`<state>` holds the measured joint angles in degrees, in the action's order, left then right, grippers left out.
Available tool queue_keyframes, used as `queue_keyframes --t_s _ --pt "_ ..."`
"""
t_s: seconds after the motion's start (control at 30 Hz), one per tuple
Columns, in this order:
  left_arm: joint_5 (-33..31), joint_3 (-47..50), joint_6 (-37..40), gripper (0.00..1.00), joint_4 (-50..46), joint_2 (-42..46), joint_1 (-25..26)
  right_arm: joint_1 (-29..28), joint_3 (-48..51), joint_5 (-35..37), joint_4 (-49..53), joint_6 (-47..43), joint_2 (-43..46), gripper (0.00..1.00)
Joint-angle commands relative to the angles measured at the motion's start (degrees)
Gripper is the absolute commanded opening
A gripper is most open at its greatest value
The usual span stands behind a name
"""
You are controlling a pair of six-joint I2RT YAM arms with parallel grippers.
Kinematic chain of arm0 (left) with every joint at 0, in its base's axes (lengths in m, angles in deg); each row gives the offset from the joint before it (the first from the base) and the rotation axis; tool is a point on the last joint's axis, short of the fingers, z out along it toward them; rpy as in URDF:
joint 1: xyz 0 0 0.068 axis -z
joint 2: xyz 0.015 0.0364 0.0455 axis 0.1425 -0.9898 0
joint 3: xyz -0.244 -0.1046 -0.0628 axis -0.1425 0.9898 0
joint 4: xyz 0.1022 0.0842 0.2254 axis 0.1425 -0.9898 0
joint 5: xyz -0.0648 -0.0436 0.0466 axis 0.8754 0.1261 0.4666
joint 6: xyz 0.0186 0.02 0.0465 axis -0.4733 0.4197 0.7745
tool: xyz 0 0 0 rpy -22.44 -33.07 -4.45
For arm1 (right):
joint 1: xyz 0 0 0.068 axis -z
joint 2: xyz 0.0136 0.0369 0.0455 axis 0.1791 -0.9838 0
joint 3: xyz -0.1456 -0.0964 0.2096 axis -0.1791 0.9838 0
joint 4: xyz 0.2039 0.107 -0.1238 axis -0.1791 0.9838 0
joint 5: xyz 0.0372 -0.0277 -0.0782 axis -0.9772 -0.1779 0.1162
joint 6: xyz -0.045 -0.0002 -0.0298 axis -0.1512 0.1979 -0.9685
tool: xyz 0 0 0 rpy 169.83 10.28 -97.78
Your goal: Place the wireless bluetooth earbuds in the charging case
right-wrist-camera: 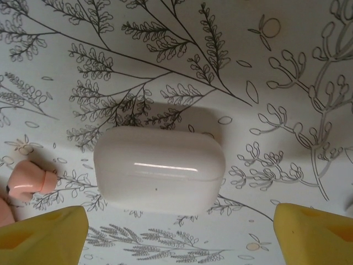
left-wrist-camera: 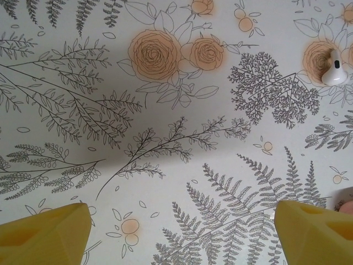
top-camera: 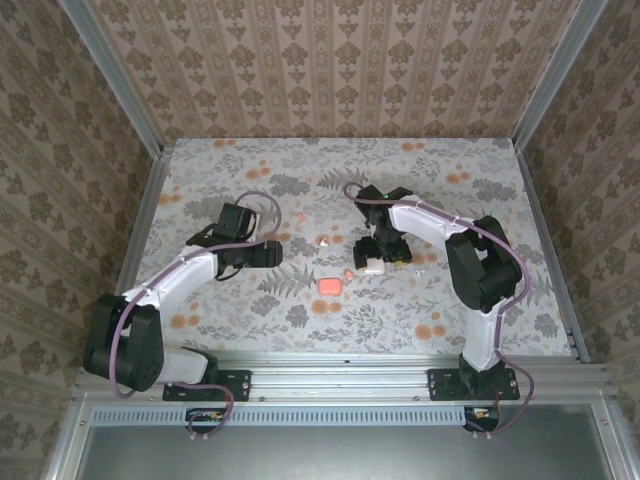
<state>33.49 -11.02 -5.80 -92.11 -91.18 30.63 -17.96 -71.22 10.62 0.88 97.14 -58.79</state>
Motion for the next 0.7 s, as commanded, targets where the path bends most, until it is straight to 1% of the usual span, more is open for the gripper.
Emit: queue_keyframes --t_s 0.0,0.17,0.6,0.67 --pt "0.7 -0.2 -1.1 0.87 -0.7 -0.5 0.1 -0.1 -1.8 -1.0 0.1 -1.1 -1.4 0.88" --pt "0.7 -0.5 -1.2 0.87 -0.7 -1.1 0.2 0.0 -2.1 -1.8 -0.8 -1.1 -2.8 0.86" --pt "0.7 -1.0 -1.0 0.87 -1.2 -2.0 0.6 0.0 -2.5 -1.9 -2.2 -1.0 -5.7 0.76" --pt "0.7 -0.9 -1.0 0.87 -1.3 -2.1 0.6 -0.1 -2.6 -1.6 -2.3 -1.1 -6.0 0.72"
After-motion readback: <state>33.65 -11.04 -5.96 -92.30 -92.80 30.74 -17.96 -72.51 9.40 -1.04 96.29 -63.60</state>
